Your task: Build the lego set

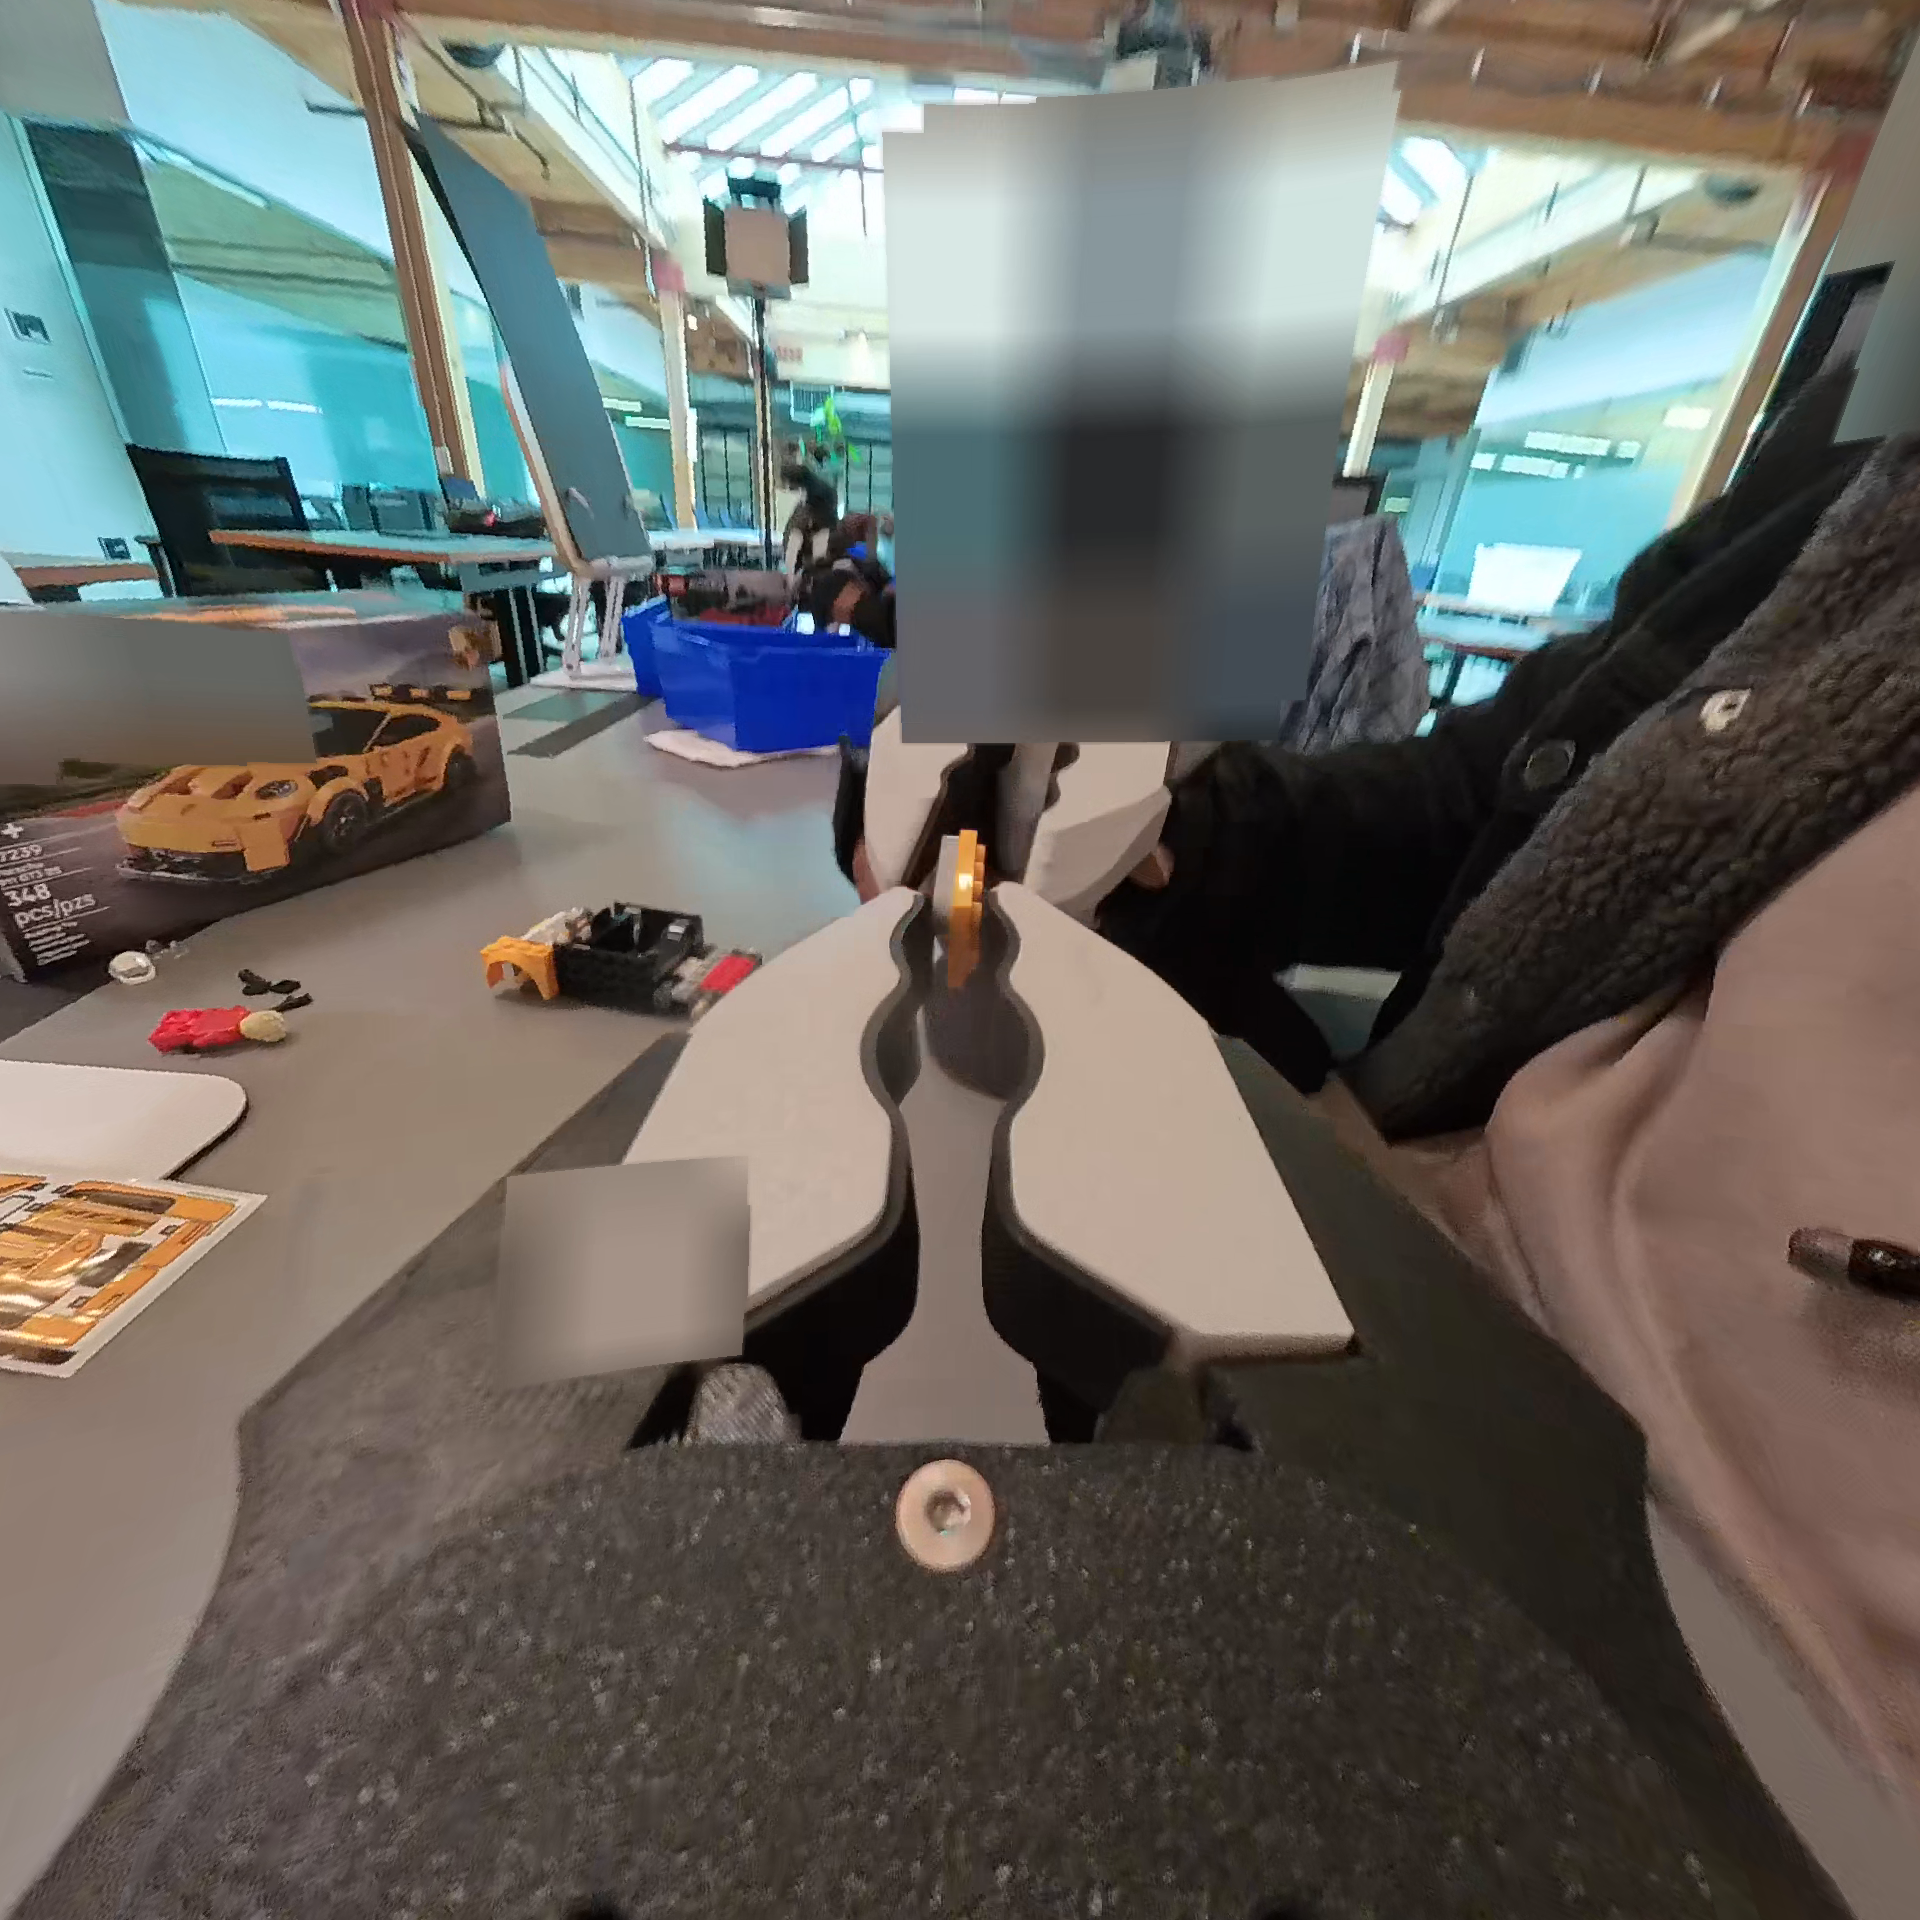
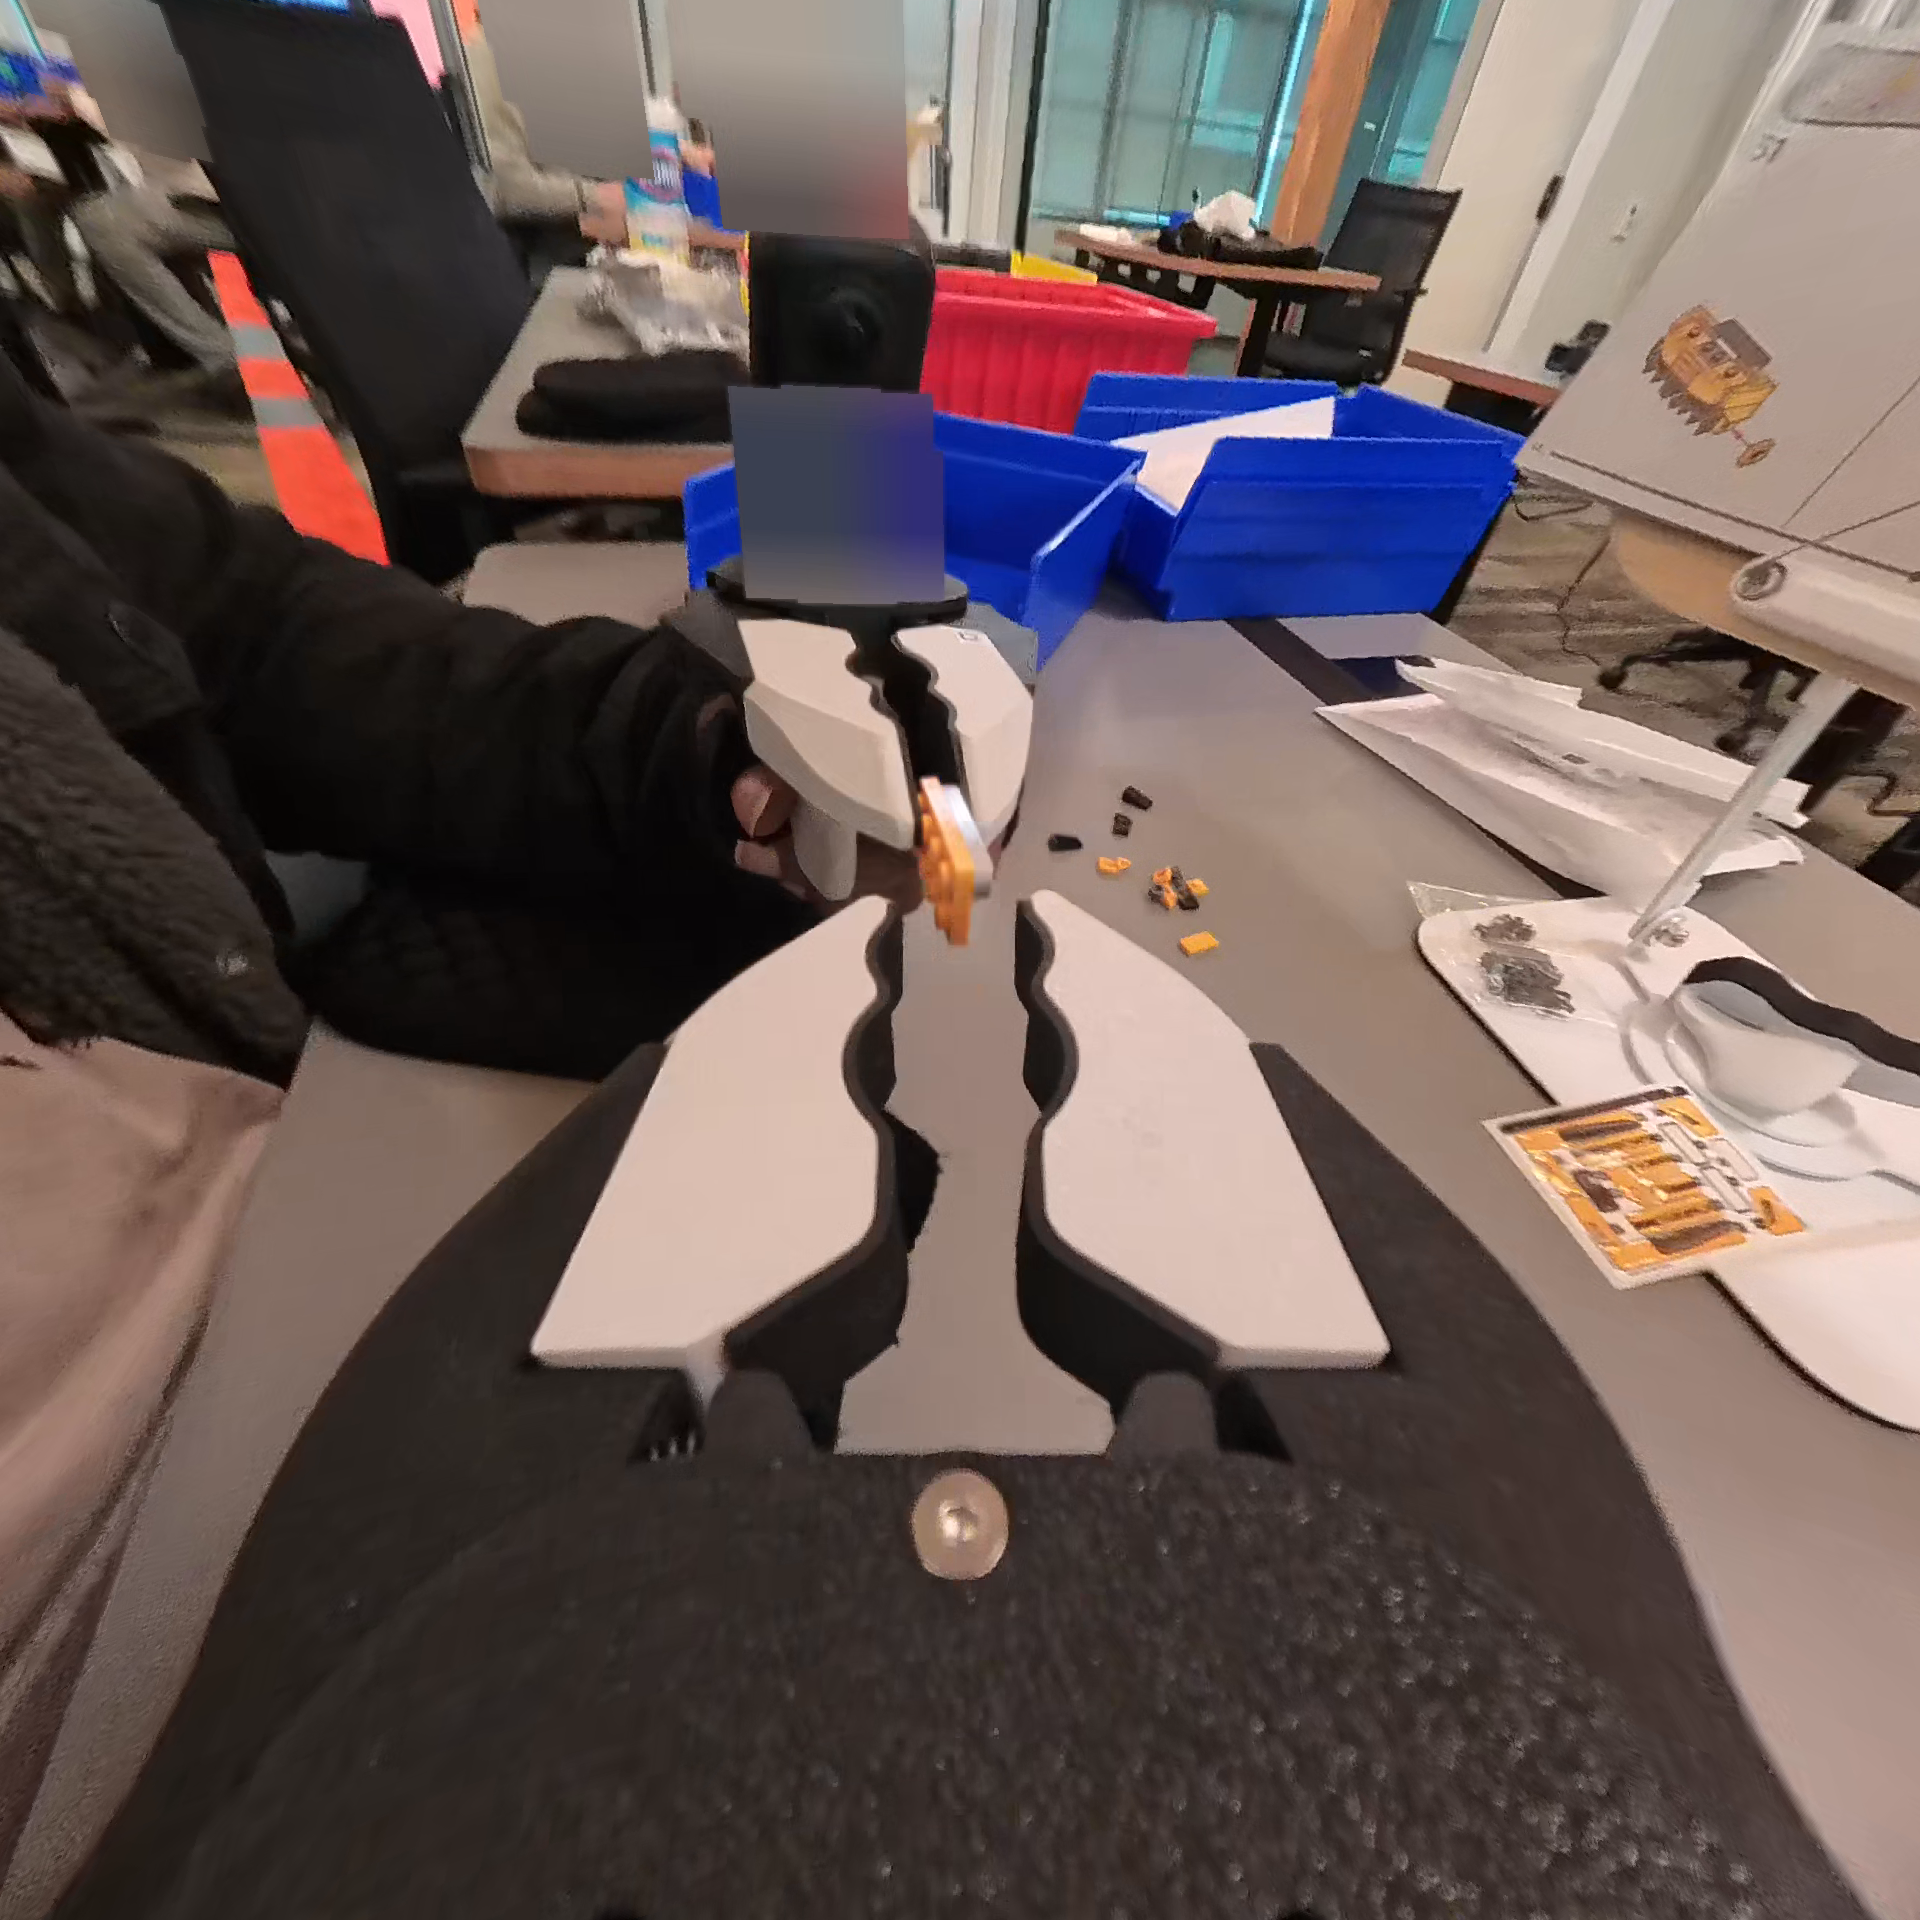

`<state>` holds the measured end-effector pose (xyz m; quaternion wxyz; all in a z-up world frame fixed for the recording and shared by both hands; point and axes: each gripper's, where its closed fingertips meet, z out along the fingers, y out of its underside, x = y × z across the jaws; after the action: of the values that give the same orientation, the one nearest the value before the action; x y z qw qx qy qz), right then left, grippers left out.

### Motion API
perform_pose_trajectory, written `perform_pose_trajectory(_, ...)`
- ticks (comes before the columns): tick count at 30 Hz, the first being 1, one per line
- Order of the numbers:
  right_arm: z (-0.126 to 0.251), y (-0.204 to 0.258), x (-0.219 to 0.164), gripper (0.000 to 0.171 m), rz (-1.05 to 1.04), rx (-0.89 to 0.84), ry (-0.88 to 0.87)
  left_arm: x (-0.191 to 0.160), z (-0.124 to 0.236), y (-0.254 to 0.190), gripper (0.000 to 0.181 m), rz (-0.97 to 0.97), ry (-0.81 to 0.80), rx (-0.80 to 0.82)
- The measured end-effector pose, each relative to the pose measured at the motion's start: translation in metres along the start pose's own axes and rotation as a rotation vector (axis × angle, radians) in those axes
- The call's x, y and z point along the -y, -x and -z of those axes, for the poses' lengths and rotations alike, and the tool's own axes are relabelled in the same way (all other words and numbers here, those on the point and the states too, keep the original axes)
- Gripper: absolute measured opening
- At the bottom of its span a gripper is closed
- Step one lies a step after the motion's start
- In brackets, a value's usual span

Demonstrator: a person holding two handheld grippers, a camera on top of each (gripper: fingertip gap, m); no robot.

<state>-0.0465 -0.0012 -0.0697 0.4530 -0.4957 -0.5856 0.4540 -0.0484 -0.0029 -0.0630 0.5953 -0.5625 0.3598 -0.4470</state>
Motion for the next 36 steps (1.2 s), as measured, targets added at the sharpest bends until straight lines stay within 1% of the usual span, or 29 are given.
perform_pose_trajectory(3,-0.004,0.003,0.012,0.019,-0.095,0.049,-0.114,0.013,0.004,0.002,0.009,0.066,-0.102,-0.015)
perform_pose_trajectory(5,-0.006,0.001,0.02,0.007,-0.115,0.046,-0.173,0.016,0.006,0.002,0.009,0.099,-0.134,-0.03)
perform_pose_trajectory(8,-0.009,-0.001,0.025,0.005,-0.118,0.073,-0.185,0.021,0.009,0.004,0.009,0.138,-0.177,-0.043)
perform_pose_trajectory(11,-0.012,-0.005,0.024,0.004,-0.123,0.137,-0.123,0.02,0.011,0.009,0.009,0.17,-0.188,-0.04)
perform_pose_trajectory(16,-0.018,-0.017,0.015,0.005,0.002,0.29,0.077,0.006,0.014,0.022,0.009,0.187,-0.141,-0.01)
perform_pose_trajectory(18,-0.018,-0.027,0.005,0.005,0.079,0.346,0.177,0.001,0.014,0.029,0.016,0.188,-0.113,0.024)
perform_pose_trajectory(20,-0.017,-0.024,-0.006,0.005,0.081,0.463,0.268,-0.006,0.012,0.035,0.018,0.173,-0.073,0.06)
perform_pose_trajectory(22,-0.02,-0.024,-0.019,0.005,0.094,0.514,0.319,-0.015,0.008,0.037,0.019,0.139,-0.017,0.087)
perform_pose_trajectory(26,-0.024,-0.025,-0.04,0.005,0.041,0.564,0.34,-0.037,0.0,0.041,0.017,0.133,0.116,0.118)
perform_pose_trajectory(31,-0.024,-0.031,-0.054,0.004,-0.004,0.566,0.359,-0.051,-0.002,0.049,0.011,0.146,0.205,0.171)
perform_pose_trajectory(34,-0.028,-0.036,-0.049,0.004,-0.049,0.546,0.304,-0.047,0.001,0.054,0.008,0.177,0.177,0.196)
perform_pose_trajectory(36,-0.03,-0.038,-0.044,0.005,-0.081,0.535,0.265,-0.042,0.003,0.056,0.008,0.258,0.13,0.188)
